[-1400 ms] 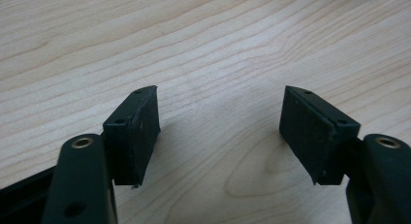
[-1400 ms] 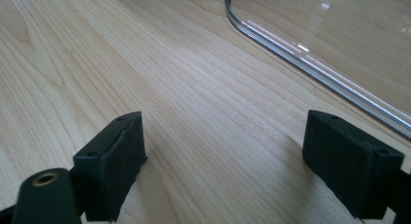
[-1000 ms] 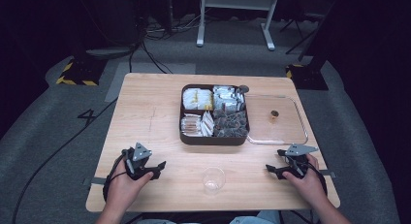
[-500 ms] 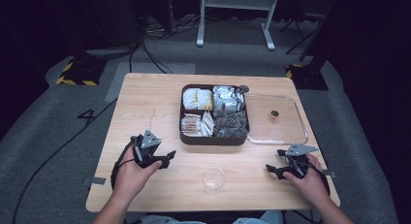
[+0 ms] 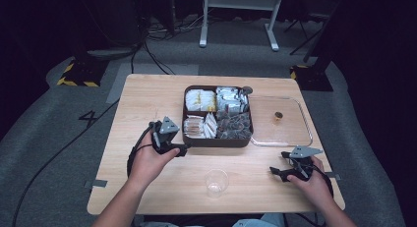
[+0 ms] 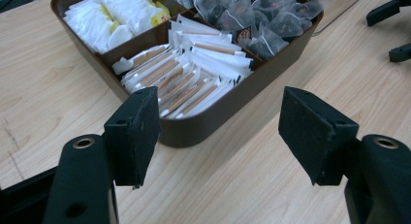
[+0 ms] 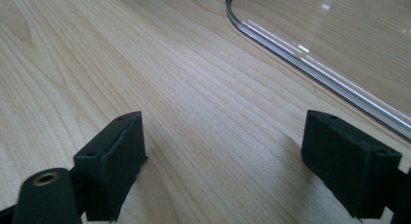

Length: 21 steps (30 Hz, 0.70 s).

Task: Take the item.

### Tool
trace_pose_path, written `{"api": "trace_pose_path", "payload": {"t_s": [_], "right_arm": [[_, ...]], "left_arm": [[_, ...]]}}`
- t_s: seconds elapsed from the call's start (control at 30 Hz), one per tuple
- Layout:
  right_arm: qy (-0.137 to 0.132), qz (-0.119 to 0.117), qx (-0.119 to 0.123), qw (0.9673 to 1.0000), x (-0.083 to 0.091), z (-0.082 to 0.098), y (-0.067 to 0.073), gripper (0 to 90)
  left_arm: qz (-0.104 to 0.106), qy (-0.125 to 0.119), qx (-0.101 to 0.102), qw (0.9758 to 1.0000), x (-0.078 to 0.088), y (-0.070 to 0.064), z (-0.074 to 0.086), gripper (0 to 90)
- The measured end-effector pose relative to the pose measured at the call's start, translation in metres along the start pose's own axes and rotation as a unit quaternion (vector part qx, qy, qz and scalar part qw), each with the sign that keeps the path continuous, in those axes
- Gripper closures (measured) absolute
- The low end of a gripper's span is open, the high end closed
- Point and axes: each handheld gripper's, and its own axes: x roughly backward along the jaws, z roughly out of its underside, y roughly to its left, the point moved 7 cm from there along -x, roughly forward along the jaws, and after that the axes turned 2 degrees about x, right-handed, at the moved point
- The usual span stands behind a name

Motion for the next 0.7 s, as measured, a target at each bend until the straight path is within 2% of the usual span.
{"api": "trace_pose_path", "payload": {"t_s": [0.43,0.7], "right_arm": [[-0.002,-0.004,0.001,1.0000,0.000,-0.001,-0.001,17.7],[-0.003,-0.008,0.003,1.0000,0.000,-0.001,-0.001,18.0]], "left_arm": [[0.002,-0.009,-0.017,0.9998,-0.016,0.011,-0.042,32.8],[0.016,-0.025,-0.017,0.9994,-0.035,0.019,-0.066,32.7]]}}
